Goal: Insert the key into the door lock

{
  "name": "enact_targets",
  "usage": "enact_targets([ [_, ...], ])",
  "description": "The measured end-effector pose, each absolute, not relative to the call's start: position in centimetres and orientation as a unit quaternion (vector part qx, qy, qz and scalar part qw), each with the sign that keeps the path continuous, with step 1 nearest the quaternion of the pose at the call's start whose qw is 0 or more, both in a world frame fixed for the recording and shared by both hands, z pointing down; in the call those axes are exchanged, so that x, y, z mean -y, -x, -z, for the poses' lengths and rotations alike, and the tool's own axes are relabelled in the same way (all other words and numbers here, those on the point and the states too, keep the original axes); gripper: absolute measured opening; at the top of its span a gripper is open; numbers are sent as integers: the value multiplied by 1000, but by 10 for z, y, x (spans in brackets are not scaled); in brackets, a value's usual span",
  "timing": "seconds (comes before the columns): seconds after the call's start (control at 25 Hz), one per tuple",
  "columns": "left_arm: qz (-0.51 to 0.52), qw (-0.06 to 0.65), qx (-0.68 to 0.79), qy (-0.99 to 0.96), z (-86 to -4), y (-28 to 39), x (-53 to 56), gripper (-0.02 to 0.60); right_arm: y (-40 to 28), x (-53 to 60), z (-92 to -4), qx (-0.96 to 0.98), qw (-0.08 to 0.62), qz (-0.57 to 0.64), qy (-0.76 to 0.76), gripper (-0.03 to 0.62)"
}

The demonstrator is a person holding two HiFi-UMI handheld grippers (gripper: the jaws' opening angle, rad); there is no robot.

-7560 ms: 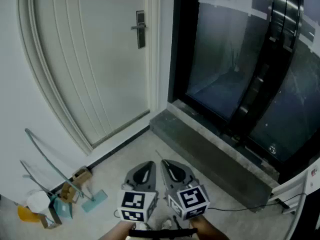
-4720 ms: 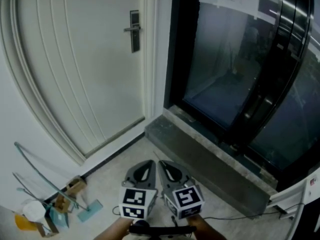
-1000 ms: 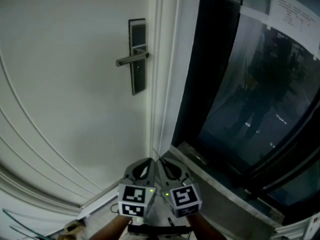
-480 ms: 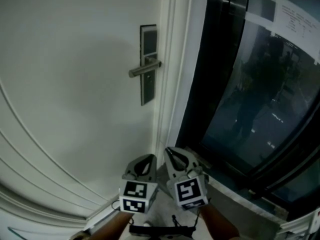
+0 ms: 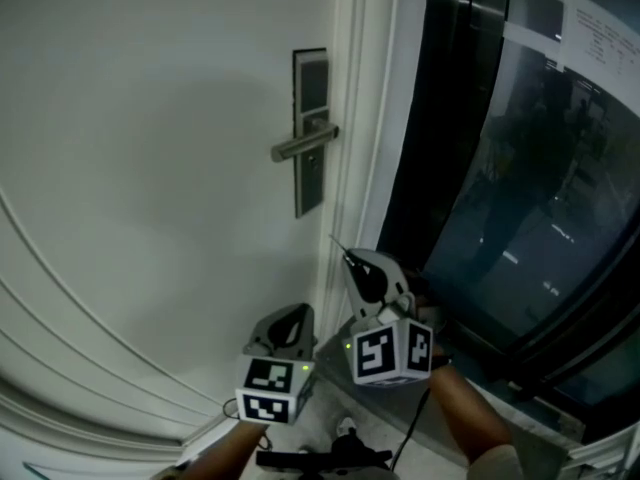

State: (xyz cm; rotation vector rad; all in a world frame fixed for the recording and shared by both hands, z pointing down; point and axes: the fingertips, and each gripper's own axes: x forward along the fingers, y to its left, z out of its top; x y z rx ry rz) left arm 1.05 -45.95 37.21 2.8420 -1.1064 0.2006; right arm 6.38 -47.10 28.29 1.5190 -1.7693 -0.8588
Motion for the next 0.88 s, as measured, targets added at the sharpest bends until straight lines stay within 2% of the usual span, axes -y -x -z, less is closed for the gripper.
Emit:
enact_targets([
  [0.88, -57, 39, 435, -898, -360, -33, 527, 3, -92, 566, -241, 600, 395, 491, -493, 20],
])
